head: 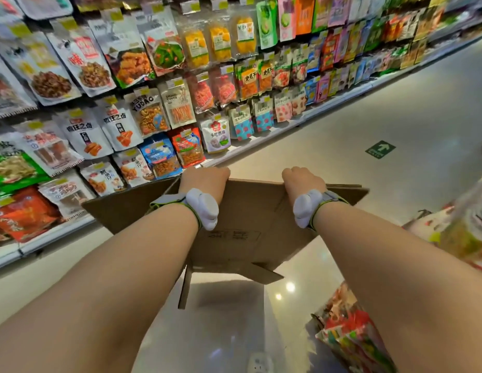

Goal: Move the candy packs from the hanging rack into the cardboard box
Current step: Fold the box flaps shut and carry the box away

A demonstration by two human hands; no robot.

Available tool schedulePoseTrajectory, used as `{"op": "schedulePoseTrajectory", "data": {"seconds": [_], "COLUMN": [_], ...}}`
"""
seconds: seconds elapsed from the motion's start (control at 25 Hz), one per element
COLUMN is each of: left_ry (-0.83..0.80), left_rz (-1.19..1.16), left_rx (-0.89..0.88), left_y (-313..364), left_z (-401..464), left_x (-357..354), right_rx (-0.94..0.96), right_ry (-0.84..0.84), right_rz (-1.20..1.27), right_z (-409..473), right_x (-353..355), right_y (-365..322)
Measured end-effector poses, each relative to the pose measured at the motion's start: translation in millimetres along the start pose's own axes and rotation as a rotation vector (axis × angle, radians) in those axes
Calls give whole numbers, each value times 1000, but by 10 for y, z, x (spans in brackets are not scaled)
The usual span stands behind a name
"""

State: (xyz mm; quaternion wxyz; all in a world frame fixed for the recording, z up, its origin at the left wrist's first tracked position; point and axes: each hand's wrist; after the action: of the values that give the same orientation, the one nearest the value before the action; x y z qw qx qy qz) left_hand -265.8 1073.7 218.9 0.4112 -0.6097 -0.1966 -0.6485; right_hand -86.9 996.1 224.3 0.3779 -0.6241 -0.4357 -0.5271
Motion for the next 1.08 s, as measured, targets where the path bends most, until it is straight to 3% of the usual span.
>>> {"op": "schedulePoseTrajectory", "data": {"seconds": [0.2,0.4,0.6,0.76,1.08], "left_ry": [-3,64,53,-95,-405], "left_rz": [-55,-96,-159,-199,-174], "left_rx": [-58,-158,-375,-465,-821], "left_y": [41,267,780,1054,1910], "left_z": [938,1898,3002,3582,4232], "left_x": [-247,-486,-867,-1194,-1860], "right_rx": [4,-139,-384,-534,-850], "right_ry": [8,48,-8,-45,-204], "right_rz": [-49,-119,-139,-68,98], "right_z": [676,1312,1947,2303,2473], "right_x": [159,134,-25,-289,-1126], "right_y": [337,775,1343,1598,2216]}}
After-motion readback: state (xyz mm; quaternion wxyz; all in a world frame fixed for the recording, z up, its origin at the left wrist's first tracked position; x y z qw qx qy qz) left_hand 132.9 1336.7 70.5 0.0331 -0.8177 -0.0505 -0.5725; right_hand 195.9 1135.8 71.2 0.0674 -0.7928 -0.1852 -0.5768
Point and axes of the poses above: each hand's wrist, its own z-axis towards the middle knuckle, its own x-axis out of the back of the hand, y = z × x, and after that the axes turned 8 degrees about y, right-handed
